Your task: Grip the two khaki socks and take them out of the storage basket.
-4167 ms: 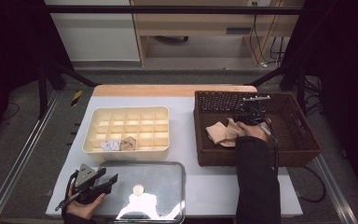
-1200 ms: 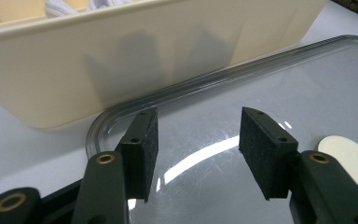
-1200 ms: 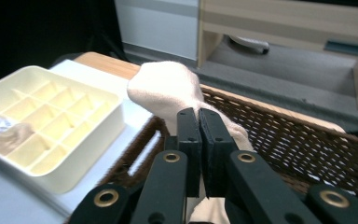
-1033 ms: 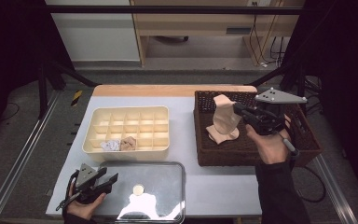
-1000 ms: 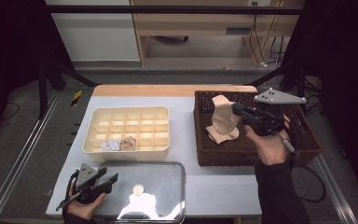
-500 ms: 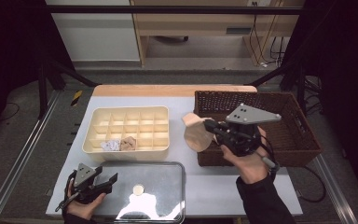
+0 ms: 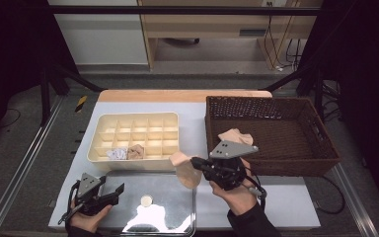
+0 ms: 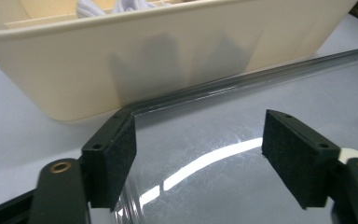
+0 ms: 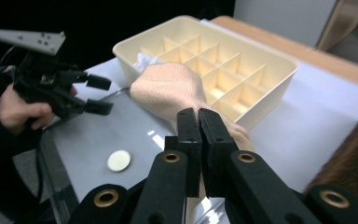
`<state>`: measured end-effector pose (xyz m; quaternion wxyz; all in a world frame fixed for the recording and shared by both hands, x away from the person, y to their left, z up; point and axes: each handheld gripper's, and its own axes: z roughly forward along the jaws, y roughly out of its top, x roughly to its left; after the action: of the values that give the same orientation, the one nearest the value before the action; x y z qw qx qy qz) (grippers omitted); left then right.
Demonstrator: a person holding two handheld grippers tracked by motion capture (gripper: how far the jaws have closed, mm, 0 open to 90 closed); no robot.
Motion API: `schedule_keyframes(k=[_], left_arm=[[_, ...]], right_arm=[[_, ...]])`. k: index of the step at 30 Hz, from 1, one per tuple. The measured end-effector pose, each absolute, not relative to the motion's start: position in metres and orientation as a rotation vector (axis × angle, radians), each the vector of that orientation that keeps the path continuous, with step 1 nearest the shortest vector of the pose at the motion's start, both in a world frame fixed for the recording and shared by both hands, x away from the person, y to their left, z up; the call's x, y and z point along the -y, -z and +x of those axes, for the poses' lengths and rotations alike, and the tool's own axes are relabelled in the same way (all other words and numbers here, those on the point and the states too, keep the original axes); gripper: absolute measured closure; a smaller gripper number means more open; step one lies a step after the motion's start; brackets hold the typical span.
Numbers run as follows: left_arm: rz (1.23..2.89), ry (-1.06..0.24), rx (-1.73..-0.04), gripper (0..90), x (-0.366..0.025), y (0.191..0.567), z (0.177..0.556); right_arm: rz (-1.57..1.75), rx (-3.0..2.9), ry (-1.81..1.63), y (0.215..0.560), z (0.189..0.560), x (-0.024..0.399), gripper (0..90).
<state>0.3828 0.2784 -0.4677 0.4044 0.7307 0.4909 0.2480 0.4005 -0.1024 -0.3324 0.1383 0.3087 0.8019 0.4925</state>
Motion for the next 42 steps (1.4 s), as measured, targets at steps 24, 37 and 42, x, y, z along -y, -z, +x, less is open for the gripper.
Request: schedule_keyframes(k=[24,37,42], left_arm=[[1.871,-0.668,-1.212,45.5,-0.278,0.466,0.381],[1.87,-0.641,-1.223,38.2,-0.278,0.464,0.382],[1.865,-0.625,-1.231,31.9,-0.28,0.463,0.382]], right_arm=[[1.117,-2.478,-1.231,0.445,0.403,0.1,87.6],[1.157,-2.484,-1.163,0.465,0.409,0.098,81.6],[1.134,-2.44,-1.223,0.453,0.407,0.103,75.7]])
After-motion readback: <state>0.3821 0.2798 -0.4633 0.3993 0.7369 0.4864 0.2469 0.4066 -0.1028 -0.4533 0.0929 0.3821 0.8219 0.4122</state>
